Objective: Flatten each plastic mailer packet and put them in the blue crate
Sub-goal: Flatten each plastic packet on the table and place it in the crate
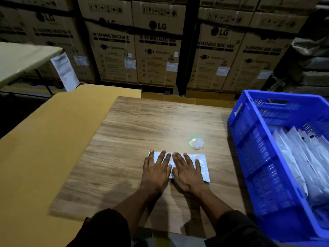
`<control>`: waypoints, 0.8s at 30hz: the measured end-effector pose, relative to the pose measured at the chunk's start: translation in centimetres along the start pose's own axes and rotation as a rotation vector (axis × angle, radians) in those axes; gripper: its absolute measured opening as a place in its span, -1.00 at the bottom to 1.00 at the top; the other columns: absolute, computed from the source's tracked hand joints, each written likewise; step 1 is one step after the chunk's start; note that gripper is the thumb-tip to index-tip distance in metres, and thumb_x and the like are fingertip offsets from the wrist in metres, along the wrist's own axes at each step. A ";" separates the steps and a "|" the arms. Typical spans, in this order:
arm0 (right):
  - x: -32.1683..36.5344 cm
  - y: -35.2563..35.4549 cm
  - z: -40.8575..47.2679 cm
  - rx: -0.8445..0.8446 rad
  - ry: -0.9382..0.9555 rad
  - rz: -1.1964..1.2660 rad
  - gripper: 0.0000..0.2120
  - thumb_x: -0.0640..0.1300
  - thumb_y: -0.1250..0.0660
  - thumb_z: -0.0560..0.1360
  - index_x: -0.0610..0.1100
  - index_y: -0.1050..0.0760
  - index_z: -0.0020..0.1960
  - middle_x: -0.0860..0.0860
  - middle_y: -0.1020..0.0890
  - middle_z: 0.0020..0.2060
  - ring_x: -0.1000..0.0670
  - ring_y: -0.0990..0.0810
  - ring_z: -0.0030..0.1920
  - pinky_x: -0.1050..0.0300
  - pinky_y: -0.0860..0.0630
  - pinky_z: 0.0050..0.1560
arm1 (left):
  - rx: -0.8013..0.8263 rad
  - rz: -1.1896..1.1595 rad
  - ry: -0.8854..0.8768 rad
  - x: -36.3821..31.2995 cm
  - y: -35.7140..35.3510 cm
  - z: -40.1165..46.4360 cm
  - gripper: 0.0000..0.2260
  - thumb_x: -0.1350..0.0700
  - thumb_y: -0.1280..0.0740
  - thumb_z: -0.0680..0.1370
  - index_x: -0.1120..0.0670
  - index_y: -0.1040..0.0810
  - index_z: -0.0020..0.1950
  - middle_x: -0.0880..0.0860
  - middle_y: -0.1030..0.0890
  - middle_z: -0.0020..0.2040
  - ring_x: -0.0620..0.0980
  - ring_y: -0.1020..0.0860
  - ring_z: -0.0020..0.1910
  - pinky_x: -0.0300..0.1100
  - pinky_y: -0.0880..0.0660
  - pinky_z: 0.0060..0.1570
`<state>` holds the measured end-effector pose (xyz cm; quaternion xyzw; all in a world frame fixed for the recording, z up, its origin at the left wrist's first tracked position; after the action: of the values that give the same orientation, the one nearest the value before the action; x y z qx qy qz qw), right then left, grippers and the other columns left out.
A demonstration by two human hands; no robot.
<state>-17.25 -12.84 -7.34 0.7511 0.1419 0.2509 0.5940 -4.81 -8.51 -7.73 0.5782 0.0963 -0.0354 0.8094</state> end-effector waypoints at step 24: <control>-5.7 -0.2 -2.3 -0.080 -0.138 -0.075 -0.16 0.36 0.44 0.45 -0.04 0.22 0.63 0.09 0.32 0.56 0.05 0.35 0.56 -0.12 0.28 0.54 | -0.053 0.009 0.091 0.8 -0.2 -2.1 -0.42 -0.17 -0.17 0.66 0.12 -0.28 0.59 0.21 -0.20 0.60 0.32 -0.19 0.56 0.31 -0.21 0.44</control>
<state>-23.28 -13.78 -8.37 0.7364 0.1186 0.1814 0.6410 -4.27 -6.57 -8.71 0.5579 0.1314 -0.0026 0.8194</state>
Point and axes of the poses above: each hand's wrist, its own z-axis towards the middle knuckle, its own y-axis out of the back of the hand, x = y × z, the point moved 6 cm from there along z, towards the middle knuckle
